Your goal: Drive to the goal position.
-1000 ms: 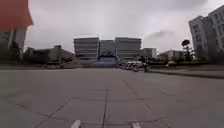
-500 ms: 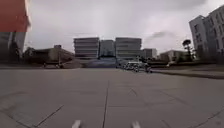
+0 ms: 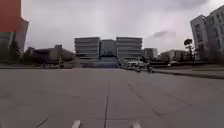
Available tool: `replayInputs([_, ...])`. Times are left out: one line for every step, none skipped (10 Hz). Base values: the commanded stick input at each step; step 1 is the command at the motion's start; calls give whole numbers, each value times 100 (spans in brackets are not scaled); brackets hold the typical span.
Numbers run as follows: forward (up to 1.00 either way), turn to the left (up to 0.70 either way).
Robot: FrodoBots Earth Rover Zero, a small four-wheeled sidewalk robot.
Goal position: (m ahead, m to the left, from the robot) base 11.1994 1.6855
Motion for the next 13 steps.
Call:
replayInputs([70,0])
replayInputs([70,0])
replayInputs([70,0])
replayInputs([70,0])
replayInputs([70,0])
replayInputs([70,0])
replayInputs([70,0])
replayInputs([70,0])
replayInputs([70,0])
replayInputs([70,0])
replayInputs([70,0])
replayInputs([70,0])
replayInputs([70,0])
